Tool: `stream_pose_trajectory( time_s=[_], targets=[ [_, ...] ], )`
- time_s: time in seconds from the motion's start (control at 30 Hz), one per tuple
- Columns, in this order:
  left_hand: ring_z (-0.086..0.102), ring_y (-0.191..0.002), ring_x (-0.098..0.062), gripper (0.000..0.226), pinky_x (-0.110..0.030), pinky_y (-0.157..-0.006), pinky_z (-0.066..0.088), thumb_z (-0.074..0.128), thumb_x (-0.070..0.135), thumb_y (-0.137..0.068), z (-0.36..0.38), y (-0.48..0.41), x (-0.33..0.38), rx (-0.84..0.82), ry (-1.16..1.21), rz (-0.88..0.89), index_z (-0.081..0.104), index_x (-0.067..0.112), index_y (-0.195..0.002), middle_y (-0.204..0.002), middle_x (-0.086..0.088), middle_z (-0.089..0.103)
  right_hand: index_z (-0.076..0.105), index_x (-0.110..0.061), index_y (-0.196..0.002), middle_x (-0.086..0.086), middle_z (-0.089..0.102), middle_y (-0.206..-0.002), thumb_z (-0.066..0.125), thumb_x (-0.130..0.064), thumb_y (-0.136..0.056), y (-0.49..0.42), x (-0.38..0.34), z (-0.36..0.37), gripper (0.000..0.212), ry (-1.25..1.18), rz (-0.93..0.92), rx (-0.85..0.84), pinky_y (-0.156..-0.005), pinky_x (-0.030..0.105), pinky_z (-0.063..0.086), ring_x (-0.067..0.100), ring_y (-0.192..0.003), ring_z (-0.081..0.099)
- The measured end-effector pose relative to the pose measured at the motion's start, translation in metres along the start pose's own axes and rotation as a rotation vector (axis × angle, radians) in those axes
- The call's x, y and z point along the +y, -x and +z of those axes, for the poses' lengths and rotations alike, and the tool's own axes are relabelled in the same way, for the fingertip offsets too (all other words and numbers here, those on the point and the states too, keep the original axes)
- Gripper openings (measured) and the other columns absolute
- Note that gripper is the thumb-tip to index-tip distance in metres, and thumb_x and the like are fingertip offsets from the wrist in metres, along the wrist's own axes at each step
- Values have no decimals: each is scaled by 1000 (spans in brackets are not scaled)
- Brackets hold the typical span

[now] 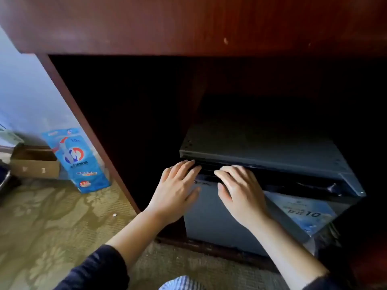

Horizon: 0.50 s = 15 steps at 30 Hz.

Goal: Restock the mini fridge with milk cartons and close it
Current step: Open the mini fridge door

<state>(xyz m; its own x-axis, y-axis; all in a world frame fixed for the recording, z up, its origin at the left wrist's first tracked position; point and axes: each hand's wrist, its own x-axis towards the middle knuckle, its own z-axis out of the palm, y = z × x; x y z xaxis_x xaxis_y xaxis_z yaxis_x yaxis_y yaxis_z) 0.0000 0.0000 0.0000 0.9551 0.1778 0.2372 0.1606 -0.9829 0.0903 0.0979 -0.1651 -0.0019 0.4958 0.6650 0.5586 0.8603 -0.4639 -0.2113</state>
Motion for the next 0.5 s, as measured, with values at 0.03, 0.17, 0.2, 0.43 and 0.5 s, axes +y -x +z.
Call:
stream_pose_trajectory(
  time_s=[0.03, 0.17, 0.2, 0.43, 0.5],
  targets=[
    [28, -141, -20, 57, -37, -111, 26, 36, 45, -92, 6, 0, -2, 50, -3, 0, 34, 20, -143, -149, 0, 37, 70, -9, -105, 3, 69, -100, 58, -14, -82, 2, -2, 6, 27, 37, -19, 21, -82, 38, 52, 26, -94, 65],
    [25, -142, -18, 61, -39, -112, 25, 31, 51, -92, 31, -7, -9, 200, -34, -48, 29, 20, -145, -150, 2, 34, 69, -10, -109, 3, 69, -98, 57, -19, -81, 4, -9, 26, 31, 156, -19, 113, -83, 39, 51, 27, -92, 64],
    [25, -142, -17, 62, -39, -112, 24, 30, 52, -92, 38, -8, -8, 224, -31, -60, 28, 20, -146, -150, 3, 34, 69, -10, -109, 3, 69, -97, 58, -19, -81, 6, -11, 30, 31, 163, 3, 131, -82, 40, 51, 29, -91, 64],
    [16, -143, -16, 59, -35, -107, 28, 32, 46, -96, 53, -7, -14, 267, -28, -86, 18, 22, -148, -153, 5, 25, 65, -11, -115, 7, 64, -104, 60, -22, -88, 11, -29, 45, 30, 229, 203, 136, -92, 42, 42, 32, -97, 56],
    [14, -144, -16, 58, -36, -107, 30, 31, 44, -97, 51, -8, -14, 251, -16, -84, 16, 20, -148, -154, 4, 22, 62, -13, -120, 6, 62, -110, 55, -23, -91, 10, -34, 45, 31, 229, 234, 106, -97, 41, 38, 31, -103, 53]
  ],
)
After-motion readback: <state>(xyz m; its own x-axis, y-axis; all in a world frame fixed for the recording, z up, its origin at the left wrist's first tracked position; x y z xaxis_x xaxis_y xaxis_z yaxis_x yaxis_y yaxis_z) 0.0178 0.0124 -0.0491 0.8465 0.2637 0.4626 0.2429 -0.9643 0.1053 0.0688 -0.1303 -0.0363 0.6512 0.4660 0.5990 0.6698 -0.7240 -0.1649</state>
